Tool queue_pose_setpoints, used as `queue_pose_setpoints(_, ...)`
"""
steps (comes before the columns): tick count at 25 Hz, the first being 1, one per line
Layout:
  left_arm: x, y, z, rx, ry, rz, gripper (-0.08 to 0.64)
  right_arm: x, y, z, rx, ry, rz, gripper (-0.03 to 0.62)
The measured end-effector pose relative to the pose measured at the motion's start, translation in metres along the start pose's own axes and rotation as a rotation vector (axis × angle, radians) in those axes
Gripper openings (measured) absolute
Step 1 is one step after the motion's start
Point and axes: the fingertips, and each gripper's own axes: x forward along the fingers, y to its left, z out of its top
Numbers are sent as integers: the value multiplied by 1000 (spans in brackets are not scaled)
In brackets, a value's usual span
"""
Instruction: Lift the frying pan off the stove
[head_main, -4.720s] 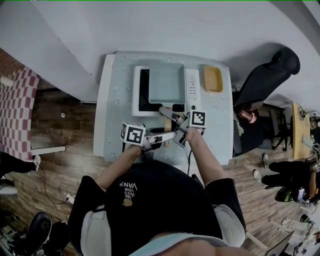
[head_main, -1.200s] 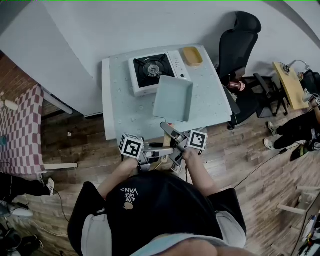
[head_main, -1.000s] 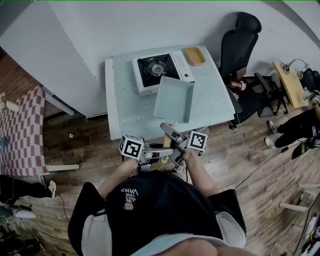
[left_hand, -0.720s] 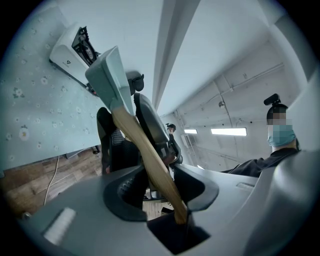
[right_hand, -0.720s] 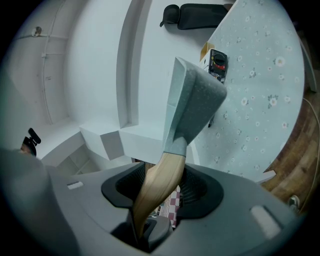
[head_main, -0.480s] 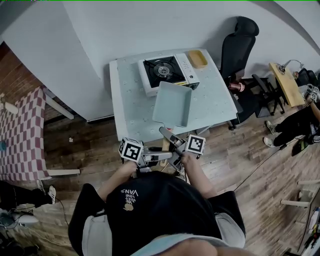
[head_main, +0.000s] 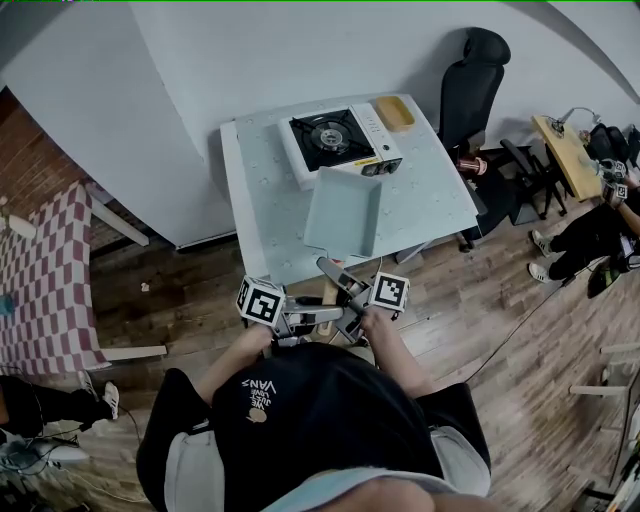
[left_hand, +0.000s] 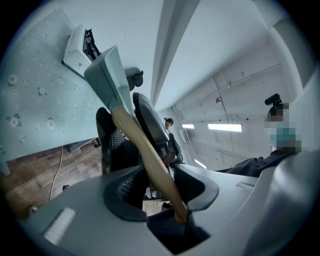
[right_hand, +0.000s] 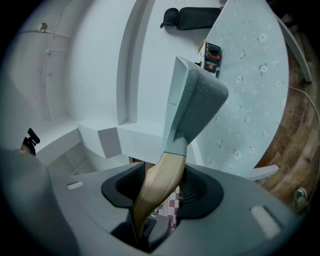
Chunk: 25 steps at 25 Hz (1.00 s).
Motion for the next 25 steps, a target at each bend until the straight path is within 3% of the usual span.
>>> queue_pose_setpoints(25,-6,-8,-28,-6,84,-36,163,-16,-4,-22,14,-69,-40,207)
